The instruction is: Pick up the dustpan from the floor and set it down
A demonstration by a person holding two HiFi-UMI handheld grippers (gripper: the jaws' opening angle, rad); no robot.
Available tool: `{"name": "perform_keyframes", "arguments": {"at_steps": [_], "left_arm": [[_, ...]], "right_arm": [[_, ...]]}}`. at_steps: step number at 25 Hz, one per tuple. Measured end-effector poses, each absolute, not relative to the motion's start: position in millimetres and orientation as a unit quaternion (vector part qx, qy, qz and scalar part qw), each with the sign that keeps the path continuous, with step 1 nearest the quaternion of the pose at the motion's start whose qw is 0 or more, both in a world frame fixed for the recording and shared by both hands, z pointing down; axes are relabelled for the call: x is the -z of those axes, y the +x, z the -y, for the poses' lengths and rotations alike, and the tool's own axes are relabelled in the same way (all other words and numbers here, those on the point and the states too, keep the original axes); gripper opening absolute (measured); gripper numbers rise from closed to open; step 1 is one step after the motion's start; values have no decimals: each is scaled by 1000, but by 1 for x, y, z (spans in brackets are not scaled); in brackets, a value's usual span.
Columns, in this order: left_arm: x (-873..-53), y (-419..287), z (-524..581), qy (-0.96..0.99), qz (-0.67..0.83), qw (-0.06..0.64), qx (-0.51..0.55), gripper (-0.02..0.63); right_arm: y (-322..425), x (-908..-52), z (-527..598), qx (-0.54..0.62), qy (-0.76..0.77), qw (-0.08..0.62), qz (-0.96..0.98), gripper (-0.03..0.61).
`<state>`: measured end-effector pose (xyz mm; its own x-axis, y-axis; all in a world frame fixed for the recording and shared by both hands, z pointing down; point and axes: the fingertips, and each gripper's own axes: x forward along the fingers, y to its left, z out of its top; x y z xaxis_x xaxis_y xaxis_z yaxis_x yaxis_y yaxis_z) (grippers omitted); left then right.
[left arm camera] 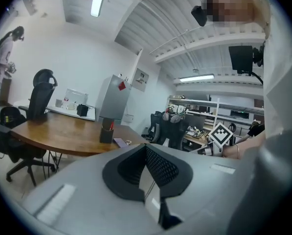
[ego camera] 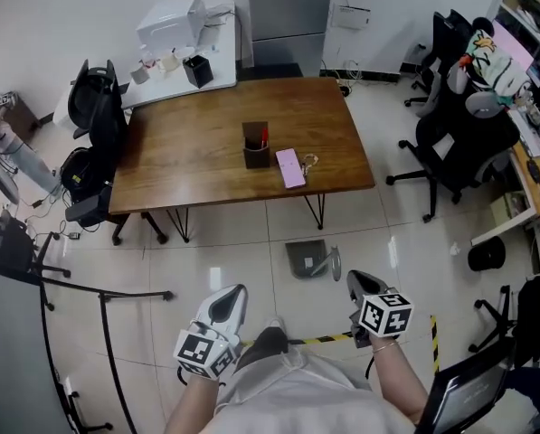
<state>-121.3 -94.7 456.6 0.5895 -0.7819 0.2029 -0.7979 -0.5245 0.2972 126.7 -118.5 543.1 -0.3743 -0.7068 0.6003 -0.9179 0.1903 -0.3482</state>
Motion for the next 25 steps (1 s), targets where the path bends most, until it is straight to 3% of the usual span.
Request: {"name": "perform_keyframes", "arguments": {"at_steps": [8,17,25], "left_arm": [[-447,-76,5,856,486,174,-24,14],[-407,-24,-58,867,476,147,-14,14],[-361,-8,-60,878,469,98,-2,14]], "right_arm": [[129,-476,34,-312,460,65,829,2],[107,-418,-41,-207,399,70,891,3],[101,-373,-56,-105,436,57,892,2]]}}
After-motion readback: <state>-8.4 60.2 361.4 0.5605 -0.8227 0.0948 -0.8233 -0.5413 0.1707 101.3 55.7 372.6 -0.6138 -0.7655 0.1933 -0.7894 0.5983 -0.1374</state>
